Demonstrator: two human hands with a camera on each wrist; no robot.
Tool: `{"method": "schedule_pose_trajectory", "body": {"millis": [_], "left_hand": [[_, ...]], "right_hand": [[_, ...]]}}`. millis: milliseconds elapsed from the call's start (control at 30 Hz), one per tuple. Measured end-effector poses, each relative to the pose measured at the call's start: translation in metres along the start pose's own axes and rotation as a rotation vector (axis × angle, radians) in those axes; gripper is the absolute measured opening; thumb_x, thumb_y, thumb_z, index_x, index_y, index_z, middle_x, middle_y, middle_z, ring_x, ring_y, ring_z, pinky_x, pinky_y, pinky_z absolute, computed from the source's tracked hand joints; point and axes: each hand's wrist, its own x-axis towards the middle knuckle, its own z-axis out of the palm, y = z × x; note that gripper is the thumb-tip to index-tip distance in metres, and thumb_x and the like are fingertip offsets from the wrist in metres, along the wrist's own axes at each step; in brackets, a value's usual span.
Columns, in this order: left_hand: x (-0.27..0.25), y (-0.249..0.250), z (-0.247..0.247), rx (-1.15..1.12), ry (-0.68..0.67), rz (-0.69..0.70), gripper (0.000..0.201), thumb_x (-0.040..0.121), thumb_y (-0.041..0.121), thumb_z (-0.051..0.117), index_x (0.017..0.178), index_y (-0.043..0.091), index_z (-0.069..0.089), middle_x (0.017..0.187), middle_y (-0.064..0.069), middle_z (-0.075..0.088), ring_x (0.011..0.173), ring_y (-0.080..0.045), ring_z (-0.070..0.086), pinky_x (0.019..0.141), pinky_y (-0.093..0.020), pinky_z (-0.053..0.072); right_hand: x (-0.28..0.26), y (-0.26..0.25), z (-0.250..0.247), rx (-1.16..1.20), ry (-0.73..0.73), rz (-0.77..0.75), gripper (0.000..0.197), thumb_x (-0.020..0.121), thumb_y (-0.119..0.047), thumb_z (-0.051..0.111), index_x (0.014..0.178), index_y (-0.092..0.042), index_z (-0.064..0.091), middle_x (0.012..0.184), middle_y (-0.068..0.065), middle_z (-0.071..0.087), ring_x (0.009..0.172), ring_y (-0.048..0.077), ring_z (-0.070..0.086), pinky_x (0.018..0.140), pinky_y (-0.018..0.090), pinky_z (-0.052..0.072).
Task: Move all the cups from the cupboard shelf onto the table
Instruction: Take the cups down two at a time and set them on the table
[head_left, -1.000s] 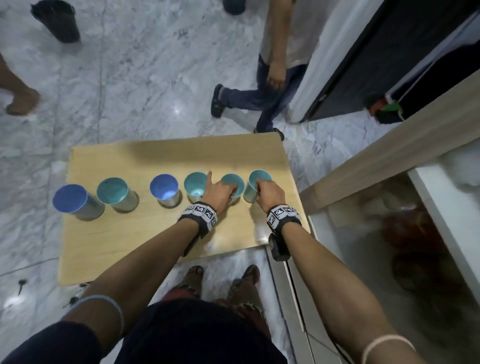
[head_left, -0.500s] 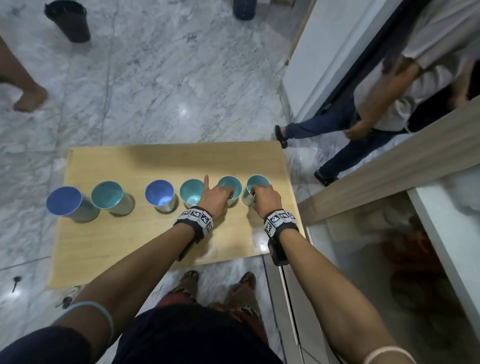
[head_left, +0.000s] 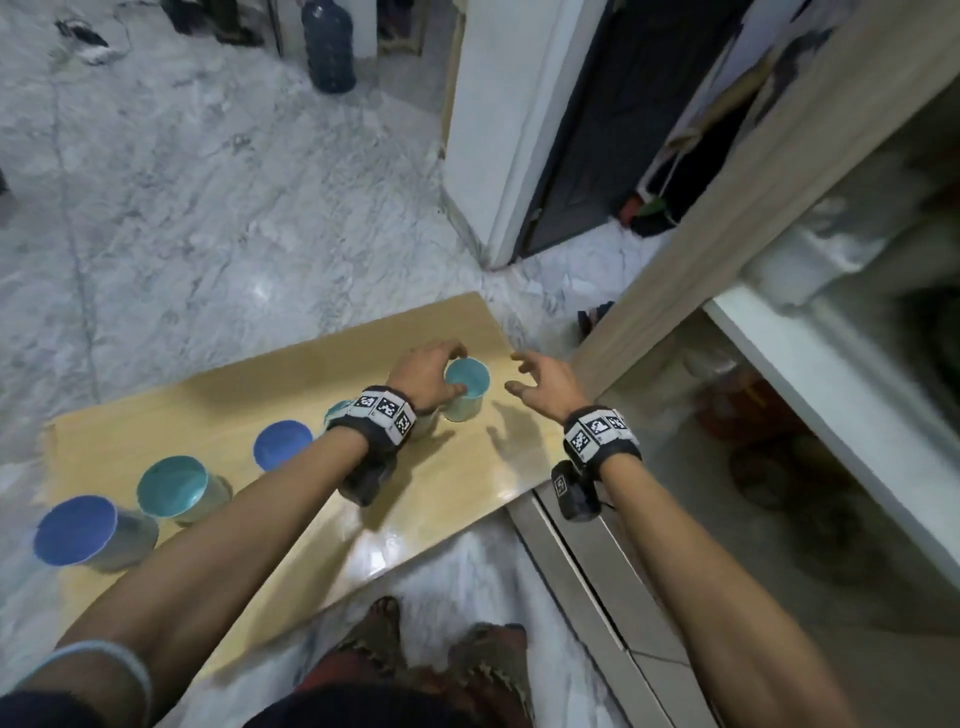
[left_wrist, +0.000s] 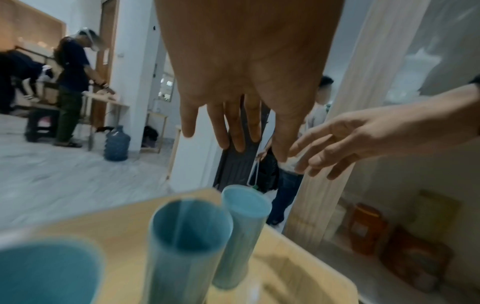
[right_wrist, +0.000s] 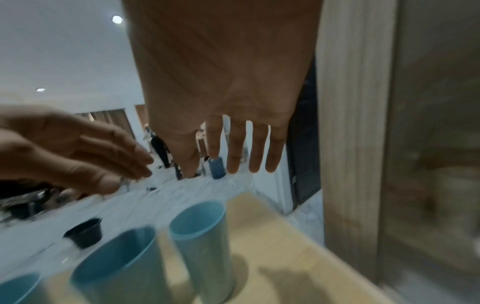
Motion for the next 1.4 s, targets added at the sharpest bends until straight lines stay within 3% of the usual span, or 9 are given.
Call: {"method": "schedule_pose_trajectory", "body": {"millis": [133, 367, 567, 733, 833, 1000, 1067, 1200, 1400], "left_hand": [[0.018, 0.063, -0.042, -0.015, -0.125, 0.113, 0.061, 0.077, 0.030, 0.074, 0.131, 0.016, 0.050, 0.137, -0.005, 0.054, 0.123, -0.024, 0.053, 0.102, -0.032, 0.040], [0.019, 0.230, -0.144, 0.110, 0.067, 0.512, 0.058, 0.073, 0.036, 0.077, 0.124, 0.018, 0.055, 0.128, -0.003, 0.063, 0.116, -0.024, 0.058, 0.097, -0.035, 0.048], [-0.030, 0.387, -0.218, -0.009, 0.177, 0.784, 0.055, 0.071, 0.034, 0.080, 0.120, 0.016, 0.060, 0.122, -0.005, 0.066, 0.111, -0.021, 0.061, 0.097, -0.032, 0.049], [-0.076, 0.489, -0.256, -0.082, 0.242, 0.962, 0.056, 0.074, 0.027, 0.078, 0.123, 0.009, 0.059, 0.124, -0.011, 0.063, 0.113, -0.023, 0.059, 0.094, -0.029, 0.046], [-0.092, 0.534, -0.275, -0.090, 0.336, 1.020, 0.054, 0.071, 0.029, 0.080, 0.119, 0.010, 0.061, 0.120, -0.011, 0.065, 0.109, -0.024, 0.062, 0.097, -0.037, 0.050], [-0.083, 0.582, -0.296, -0.026, 0.442, 1.024, 0.053, 0.070, 0.033, 0.080, 0.117, 0.016, 0.061, 0.119, -0.005, 0.066, 0.108, -0.021, 0.061, 0.092, -0.029, 0.048], [-0.074, 0.592, -0.305, 0.000, 0.462, 1.021, 0.054, 0.070, 0.032, 0.080, 0.118, 0.015, 0.062, 0.120, -0.006, 0.065, 0.109, -0.023, 0.061, 0.093, -0.032, 0.049], [-0.042, 0.614, -0.327, 0.012, 0.527, 1.029, 0.053, 0.070, 0.031, 0.080, 0.117, 0.015, 0.061, 0.121, -0.007, 0.065, 0.110, -0.025, 0.061, 0.098, -0.038, 0.049], [0.016, 0.648, -0.359, 0.041, 0.584, 1.025, 0.058, 0.069, 0.029, 0.079, 0.120, 0.014, 0.057, 0.128, -0.007, 0.062, 0.118, -0.026, 0.057, 0.101, -0.037, 0.047]], "right_hand": [[-0.034, 0.006, -0.090, -0.019, 0.141, 0.046, 0.055, 0.082, -0.026, 0.069, 0.135, -0.027, 0.050, 0.126, 0.000, 0.065, 0.119, 0.022, 0.058, 0.104, 0.037, 0.044], [-0.132, -0.008, -0.258, -0.194, 0.450, 0.055, 0.056, 0.081, -0.030, 0.069, 0.134, -0.028, 0.050, 0.127, 0.000, 0.065, 0.116, 0.021, 0.061, 0.101, 0.037, 0.047], [-0.253, -0.034, -0.383, -0.290, 0.735, 0.036, 0.053, 0.081, -0.034, 0.068, 0.132, -0.028, 0.051, 0.124, 0.000, 0.065, 0.114, 0.022, 0.060, 0.098, 0.038, 0.048], [-0.340, -0.063, -0.459, -0.383, 0.900, 0.050, 0.052, 0.086, -0.031, 0.066, 0.135, -0.022, 0.050, 0.131, 0.004, 0.061, 0.120, 0.022, 0.057, 0.102, 0.041, 0.046], [-0.373, -0.075, -0.493, -0.441, 1.007, 0.080, 0.051, 0.085, -0.033, 0.066, 0.133, -0.024, 0.052, 0.129, 0.001, 0.062, 0.117, 0.021, 0.057, 0.100, 0.040, 0.047], [-0.391, -0.081, -0.541, -0.523, 1.069, 0.159, 0.051, 0.082, -0.032, 0.066, 0.131, -0.024, 0.053, 0.125, 0.001, 0.063, 0.113, 0.023, 0.059, 0.096, 0.039, 0.047], [-0.388, -0.082, -0.557, -0.544, 1.075, 0.190, 0.052, 0.082, -0.031, 0.067, 0.132, -0.024, 0.053, 0.127, 0.001, 0.063, 0.115, 0.023, 0.058, 0.097, 0.038, 0.047], [-0.368, -0.087, -0.598, -0.635, 1.089, 0.236, 0.054, 0.083, -0.031, 0.066, 0.133, -0.024, 0.050, 0.131, 0.001, 0.060, 0.121, 0.025, 0.055, 0.099, 0.035, 0.044], [-0.317, -0.108, -0.659, -0.686, 1.106, 0.234, 0.065, 0.079, -0.032, 0.071, 0.138, -0.026, 0.046, 0.136, 0.001, 0.059, 0.125, 0.023, 0.054, 0.104, 0.035, 0.043]]}}
